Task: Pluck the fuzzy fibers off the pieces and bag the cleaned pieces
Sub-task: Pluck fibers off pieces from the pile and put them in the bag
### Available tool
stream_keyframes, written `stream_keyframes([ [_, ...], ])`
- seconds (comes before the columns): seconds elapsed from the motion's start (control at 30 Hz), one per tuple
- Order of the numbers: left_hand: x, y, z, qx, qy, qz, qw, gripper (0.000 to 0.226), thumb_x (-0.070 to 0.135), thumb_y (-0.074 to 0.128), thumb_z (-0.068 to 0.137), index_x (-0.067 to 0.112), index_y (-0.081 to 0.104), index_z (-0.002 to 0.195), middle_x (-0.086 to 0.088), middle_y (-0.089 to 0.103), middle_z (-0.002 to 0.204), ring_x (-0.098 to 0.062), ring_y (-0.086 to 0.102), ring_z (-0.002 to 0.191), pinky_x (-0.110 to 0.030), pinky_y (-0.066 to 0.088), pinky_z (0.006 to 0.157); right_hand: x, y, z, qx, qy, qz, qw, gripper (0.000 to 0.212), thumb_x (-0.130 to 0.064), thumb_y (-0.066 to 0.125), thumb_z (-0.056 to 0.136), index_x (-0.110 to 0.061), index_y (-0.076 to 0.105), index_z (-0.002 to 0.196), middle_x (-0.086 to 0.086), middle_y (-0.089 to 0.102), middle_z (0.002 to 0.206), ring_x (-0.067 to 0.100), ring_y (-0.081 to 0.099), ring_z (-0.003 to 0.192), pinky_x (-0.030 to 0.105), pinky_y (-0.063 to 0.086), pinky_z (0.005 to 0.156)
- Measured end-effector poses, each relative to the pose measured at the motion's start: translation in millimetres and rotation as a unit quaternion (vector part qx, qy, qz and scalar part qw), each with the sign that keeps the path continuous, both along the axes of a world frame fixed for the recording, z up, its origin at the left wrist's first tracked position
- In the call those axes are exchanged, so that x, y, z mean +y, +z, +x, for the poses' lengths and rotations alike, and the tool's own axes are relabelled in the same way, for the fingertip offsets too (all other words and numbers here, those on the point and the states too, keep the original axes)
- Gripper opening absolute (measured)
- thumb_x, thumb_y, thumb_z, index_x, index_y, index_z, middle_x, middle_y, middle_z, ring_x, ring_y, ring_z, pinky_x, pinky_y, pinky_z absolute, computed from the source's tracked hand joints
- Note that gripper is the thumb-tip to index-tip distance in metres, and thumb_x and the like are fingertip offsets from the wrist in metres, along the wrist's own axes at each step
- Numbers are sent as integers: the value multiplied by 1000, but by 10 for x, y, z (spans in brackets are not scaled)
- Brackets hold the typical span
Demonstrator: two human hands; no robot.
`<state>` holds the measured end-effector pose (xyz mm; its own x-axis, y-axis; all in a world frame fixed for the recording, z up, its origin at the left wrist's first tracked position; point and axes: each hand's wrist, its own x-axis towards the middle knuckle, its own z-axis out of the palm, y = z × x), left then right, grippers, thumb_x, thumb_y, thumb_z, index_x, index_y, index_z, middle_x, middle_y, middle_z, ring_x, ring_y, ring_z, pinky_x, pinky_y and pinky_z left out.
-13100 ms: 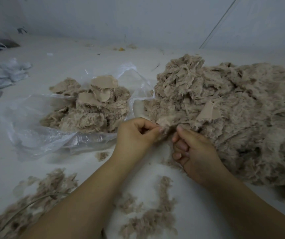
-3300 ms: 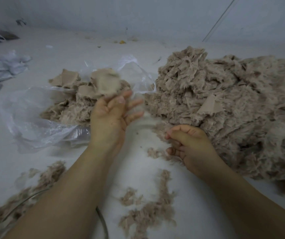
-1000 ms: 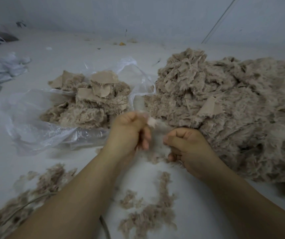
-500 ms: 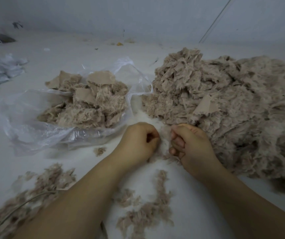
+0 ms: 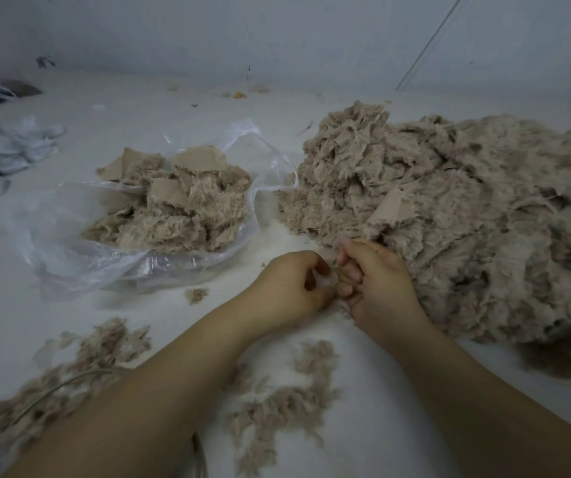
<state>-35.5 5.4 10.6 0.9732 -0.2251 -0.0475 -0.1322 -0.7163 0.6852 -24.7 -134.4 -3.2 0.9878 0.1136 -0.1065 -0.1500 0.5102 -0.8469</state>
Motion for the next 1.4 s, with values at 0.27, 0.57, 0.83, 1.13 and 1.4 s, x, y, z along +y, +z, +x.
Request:
stream_keyframes([
  [0.27,-8,49,90,51,61,-58,995,7,6,55,88,5,62,88,-14,59,57,-27,56,39,-25,41,36,-41,-15,-19,-12,9,-7,1000,36,-13,50,100,-8,50,65,-4,32,44,6,28,38,19,28,37],
  [0.57,-208,146,386,-142,77,-128,978,27,14,68,82,21,65,108,14,52,70,2,50,57,-8,39,52,-22,-57,17,14,-21,6,1000,42,-19,48,100,-17,51,58,-2,25,49,8,24,41,20,26,37],
  [0.83,-141,-53,600,-168,89,-137,972,13,-4,65,82,1,68,70,2,62,70,-6,58,64,-31,47,61,-20,-51,42,42,-38,4,998,45,-18,41,97,-15,53,54,-2,29,47,8,25,39,20,26,36],
  [1.13,183,-92,354,-72,122,-136,980,29,-3,63,86,13,61,62,1,59,65,-7,56,47,-28,50,47,0,-88,76,27,-38,-24,999,42,-15,37,99,-7,61,66,-1,30,49,9,25,40,21,28,38],
  [1.4,64,-34,246,-10,92,-194,977,35,21,78,81,20,59,111,-1,59,93,-22,63,69,-29,49,51,18,-79,71,20,-42,-28,999,46,-16,35,101,-8,61,64,-2,33,47,8,27,39,20,29,37],
])
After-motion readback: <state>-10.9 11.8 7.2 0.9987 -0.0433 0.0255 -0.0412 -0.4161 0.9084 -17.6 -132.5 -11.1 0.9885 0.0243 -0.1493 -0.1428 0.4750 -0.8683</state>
